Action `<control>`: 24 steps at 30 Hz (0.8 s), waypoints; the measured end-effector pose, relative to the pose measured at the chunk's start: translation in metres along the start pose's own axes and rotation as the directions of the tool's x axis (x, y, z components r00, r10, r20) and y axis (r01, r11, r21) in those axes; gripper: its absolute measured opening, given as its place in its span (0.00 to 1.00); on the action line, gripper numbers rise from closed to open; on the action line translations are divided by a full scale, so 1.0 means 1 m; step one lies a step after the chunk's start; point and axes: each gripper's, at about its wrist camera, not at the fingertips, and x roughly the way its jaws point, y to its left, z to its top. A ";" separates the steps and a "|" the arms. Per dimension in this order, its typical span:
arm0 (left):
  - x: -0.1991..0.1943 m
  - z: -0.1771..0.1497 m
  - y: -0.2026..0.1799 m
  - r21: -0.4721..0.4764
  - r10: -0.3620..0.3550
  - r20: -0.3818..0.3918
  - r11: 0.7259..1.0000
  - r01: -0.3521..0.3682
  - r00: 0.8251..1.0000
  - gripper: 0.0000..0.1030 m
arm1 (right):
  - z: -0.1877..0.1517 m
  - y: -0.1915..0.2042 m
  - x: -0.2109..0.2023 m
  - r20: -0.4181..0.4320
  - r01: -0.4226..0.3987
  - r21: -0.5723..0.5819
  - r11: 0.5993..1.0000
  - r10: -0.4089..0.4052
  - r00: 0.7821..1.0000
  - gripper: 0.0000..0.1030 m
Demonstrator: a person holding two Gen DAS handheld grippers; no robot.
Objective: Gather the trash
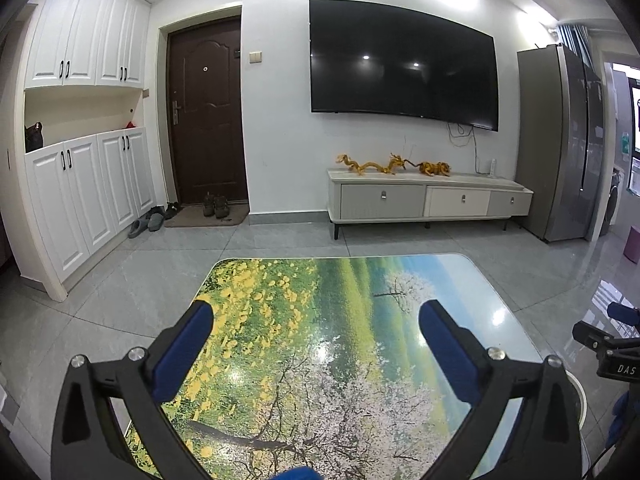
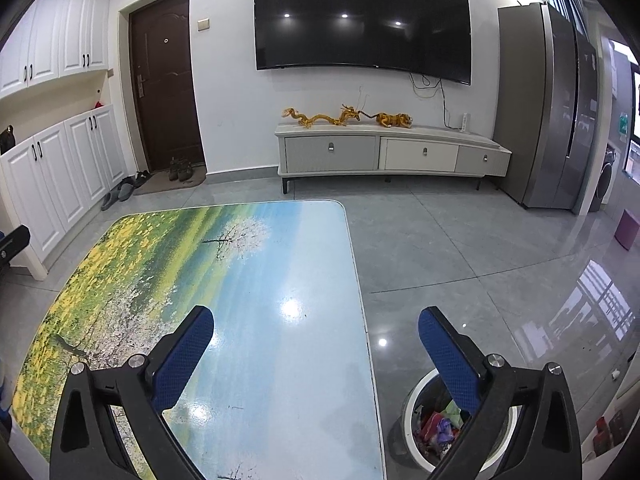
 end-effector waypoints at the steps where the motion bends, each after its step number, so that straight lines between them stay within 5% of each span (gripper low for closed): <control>1: 0.000 -0.001 -0.001 0.007 -0.008 -0.002 1.000 0.008 1.000 1.00 | -0.001 0.000 0.000 0.000 0.001 -0.001 1.000 -0.001 1.000 1.00; 24: 0.009 -0.008 -0.007 -0.006 -0.025 -0.025 1.000 0.025 0.999 1.00 | -0.007 -0.015 0.001 0.020 0.037 0.024 0.999 -0.037 0.999 1.00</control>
